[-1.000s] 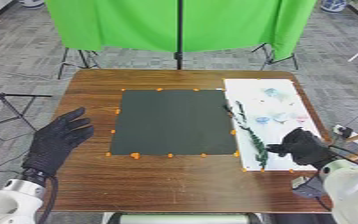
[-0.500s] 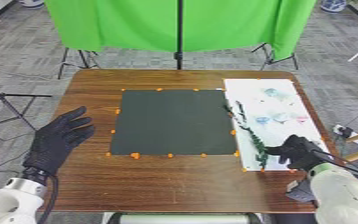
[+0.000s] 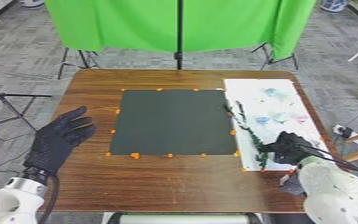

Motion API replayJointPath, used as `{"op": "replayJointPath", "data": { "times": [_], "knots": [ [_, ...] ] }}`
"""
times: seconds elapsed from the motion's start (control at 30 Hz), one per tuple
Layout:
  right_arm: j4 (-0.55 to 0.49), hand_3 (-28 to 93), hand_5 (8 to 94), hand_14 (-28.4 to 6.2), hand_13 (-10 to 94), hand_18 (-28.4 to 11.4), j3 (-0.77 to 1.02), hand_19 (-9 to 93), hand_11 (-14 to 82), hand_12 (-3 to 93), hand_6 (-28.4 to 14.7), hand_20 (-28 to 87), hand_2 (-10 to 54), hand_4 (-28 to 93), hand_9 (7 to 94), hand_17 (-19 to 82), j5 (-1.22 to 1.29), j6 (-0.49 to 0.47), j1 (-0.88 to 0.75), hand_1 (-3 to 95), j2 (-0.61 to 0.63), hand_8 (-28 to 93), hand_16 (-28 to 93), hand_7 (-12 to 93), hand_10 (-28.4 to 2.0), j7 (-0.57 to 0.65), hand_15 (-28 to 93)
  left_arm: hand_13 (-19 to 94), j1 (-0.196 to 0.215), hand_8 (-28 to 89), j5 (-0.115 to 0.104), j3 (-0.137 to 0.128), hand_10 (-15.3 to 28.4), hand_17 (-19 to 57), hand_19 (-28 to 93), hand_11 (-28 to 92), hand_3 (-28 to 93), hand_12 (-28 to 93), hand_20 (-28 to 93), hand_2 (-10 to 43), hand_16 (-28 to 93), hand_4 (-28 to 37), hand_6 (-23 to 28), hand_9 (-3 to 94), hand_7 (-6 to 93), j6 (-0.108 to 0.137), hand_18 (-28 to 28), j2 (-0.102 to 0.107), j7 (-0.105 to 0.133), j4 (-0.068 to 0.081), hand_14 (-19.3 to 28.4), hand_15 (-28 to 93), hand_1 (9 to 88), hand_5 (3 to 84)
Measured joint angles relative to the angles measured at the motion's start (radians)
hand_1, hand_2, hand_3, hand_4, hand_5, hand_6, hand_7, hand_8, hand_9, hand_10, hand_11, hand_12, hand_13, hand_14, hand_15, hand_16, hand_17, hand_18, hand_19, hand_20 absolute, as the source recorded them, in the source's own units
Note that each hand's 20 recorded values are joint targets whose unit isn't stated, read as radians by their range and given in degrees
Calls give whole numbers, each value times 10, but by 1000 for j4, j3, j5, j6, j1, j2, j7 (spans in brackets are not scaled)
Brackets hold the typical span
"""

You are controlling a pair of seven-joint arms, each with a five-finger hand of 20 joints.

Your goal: Arrange flowers

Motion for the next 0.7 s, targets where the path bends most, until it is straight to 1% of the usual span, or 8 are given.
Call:
{"op": "replayJointPath", "data": {
  "times": [0.23,0.47,0.7],
  "knots": [
    [-2,786,687,-149,691,-180,-10,810,650,462,-18,155,3,-276,724,324,-5,-72,28,138,0,-180,379,502,-145,11,859,233,-1,-152,0,0,145,-86,580,395,752,130,78,11,-76,-283,53,293,295,3,236,1,-1,0,170,590,243,320],
    [-7,789,680,-148,686,-180,-31,808,652,454,-18,150,-8,-277,717,319,-10,-102,45,147,1,-180,374,500,-143,23,856,233,1,-152,-1,-2,145,-86,580,394,753,130,78,11,-76,-283,53,294,295,9,237,3,-3,0,169,590,243,319],
    [1,806,650,-144,687,-179,-80,807,663,448,-11,147,-50,-280,719,318,-52,-126,80,165,7,-174,373,586,-137,37,858,232,1,-153,-2,-2,145,-86,580,394,752,130,78,11,-75,-283,53,293,296,9,237,4,-10,0,169,591,244,319]
  ]
}}
